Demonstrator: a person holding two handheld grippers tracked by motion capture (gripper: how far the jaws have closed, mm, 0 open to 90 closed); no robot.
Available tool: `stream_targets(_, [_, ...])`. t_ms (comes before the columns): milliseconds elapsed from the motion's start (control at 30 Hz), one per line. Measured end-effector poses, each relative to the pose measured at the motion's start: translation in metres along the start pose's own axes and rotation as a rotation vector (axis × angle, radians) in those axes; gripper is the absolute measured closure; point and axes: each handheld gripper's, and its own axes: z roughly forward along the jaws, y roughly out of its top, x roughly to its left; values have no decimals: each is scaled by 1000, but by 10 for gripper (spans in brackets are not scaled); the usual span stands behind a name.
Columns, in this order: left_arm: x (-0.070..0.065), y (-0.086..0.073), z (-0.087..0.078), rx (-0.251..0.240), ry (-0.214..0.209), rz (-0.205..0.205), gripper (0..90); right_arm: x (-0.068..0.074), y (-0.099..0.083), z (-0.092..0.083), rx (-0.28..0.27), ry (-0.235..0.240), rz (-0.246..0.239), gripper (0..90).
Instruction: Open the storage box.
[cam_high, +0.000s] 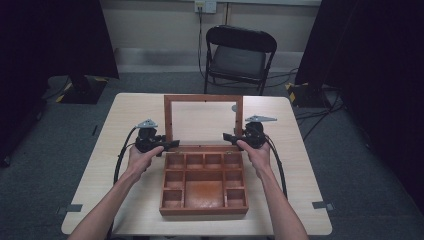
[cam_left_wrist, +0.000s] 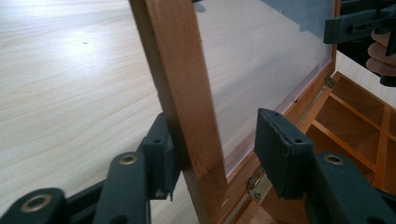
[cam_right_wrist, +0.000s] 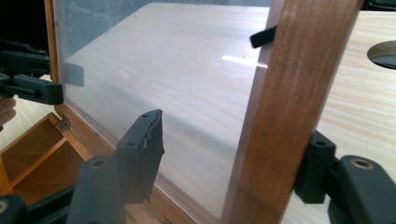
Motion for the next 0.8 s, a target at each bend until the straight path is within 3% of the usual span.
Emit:
stream_targets(200, [0,0,2,2,-3,-2,462,-1,0,2,3,-8,2,349])
stream_targets(633, [2,-2,6,19,35,-2,402,-4,-3,7,30,-16,22,318])
stream_targets(800, [5,-3,7,18,42,-19,429,-9,-6,10,47,-14,41,298])
